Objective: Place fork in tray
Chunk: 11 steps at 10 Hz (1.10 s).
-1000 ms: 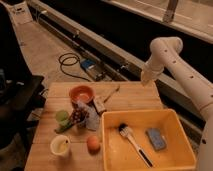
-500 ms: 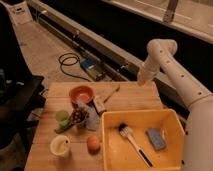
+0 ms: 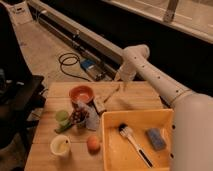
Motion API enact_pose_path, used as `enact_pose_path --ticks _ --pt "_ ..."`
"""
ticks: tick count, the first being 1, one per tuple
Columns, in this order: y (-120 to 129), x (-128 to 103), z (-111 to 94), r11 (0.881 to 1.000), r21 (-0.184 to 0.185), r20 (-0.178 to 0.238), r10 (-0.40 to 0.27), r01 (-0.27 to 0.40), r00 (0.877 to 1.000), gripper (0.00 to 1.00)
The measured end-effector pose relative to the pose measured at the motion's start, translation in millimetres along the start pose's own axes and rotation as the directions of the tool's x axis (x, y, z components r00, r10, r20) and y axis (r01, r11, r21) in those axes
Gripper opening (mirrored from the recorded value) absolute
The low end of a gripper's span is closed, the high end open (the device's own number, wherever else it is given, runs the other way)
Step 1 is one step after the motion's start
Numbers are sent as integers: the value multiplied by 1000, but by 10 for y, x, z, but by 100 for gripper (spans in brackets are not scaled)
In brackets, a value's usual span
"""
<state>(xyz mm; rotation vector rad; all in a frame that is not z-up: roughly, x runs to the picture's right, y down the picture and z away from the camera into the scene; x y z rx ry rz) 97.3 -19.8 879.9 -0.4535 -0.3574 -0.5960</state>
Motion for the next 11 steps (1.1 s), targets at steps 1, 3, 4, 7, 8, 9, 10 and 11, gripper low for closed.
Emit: enact_pose_path --ticks 1,3,4,7,8,9,10,11 --pt "-8 0 10 1000 2 -7 -1 1 1000 80" --pt "2 5 8 1000 2 -6 0 0 1000 80" --pt "-13 -10 11 1000 6 -2 -1 1 1000 80" --pt "-143 0 50 994 104 -27 17 -14 999 80" --pt "-194 5 154 993 118 -29 23 -20 999 80" --pt "-226 3 191 993 116 -31 22 -19 999 80" --pt "-285 -14 245 994 110 -31 18 -14 999 80" --pt "-322 0 307 995 97 -37 9 -5 999 80"
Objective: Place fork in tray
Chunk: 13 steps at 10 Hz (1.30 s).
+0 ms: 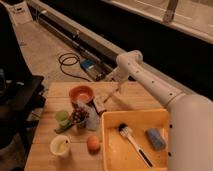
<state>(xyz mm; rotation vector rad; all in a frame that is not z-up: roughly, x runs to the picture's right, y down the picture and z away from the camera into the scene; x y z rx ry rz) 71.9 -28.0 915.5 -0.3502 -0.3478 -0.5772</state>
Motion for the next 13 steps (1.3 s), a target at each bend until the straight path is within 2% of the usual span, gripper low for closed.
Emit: enact_pose_path --ticks 3,5,9,13 --pt "-72 15 241 998 -52 -4 -31 31 999 80" --pt "-95 148 431 994 -98 -16 -48 47 999 80" --pt "-56 344 592 989 -143 -24 -49 45 999 80" --pt "75 457 805 984 -175 12 -18 20 1000 79"
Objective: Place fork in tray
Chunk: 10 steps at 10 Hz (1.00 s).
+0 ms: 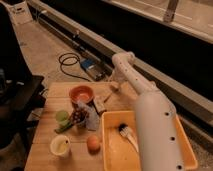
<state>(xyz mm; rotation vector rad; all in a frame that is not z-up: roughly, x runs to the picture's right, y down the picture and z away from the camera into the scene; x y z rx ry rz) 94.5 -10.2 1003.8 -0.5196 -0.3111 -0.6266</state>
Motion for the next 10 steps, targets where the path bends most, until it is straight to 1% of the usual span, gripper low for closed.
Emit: enact_pose_path --ticks 1,2,3,5,6,8,9,10 --pt "-6 1 37 1000 5 15 3 -3 1000 73" --pt "-11 -7 55 1000 8 27 1 -1 1000 63" --pt "-12 -16 50 1000 11 33 -5 5 999 55" --pt "-10 -44 71 1000 11 52 -20 19 998 33" --pt "1 -56 90 1000 9 63 -20 20 998 25" --pt "35 -68 162 1000 4 85 -17 17 996 4" --pt "47 -71 175 1000 1 91 -16 16 996 1" --pt "64 -70 188 1000 -1 95 -14 14 995 0"
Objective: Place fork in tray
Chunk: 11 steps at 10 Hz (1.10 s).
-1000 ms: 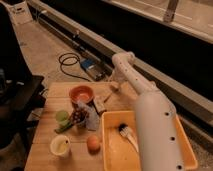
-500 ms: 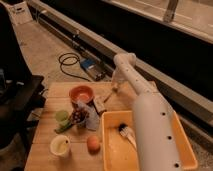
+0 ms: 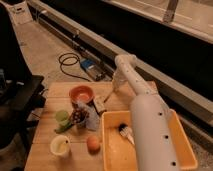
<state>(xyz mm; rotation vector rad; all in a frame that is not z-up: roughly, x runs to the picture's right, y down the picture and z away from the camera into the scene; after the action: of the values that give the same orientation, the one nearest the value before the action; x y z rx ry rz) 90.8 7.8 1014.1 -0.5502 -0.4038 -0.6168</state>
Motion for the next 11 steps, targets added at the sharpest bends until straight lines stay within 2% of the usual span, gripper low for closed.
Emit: enact_pose_path --ticks 2,3,8,10,11 --pt "14 -20 -51 1000 5 -2 4 -4 1000 0" --pt "-3 -6 -137 1000 22 -11 11 -11 1000 0" --pt "-64 -29 -921 989 140 -54 45 -37 998 0" --pt "25 -15 -1227 981 182 -52 76 -65 996 0" --pt "179 24 -1361 977 194 -53 102 -90 993 0"
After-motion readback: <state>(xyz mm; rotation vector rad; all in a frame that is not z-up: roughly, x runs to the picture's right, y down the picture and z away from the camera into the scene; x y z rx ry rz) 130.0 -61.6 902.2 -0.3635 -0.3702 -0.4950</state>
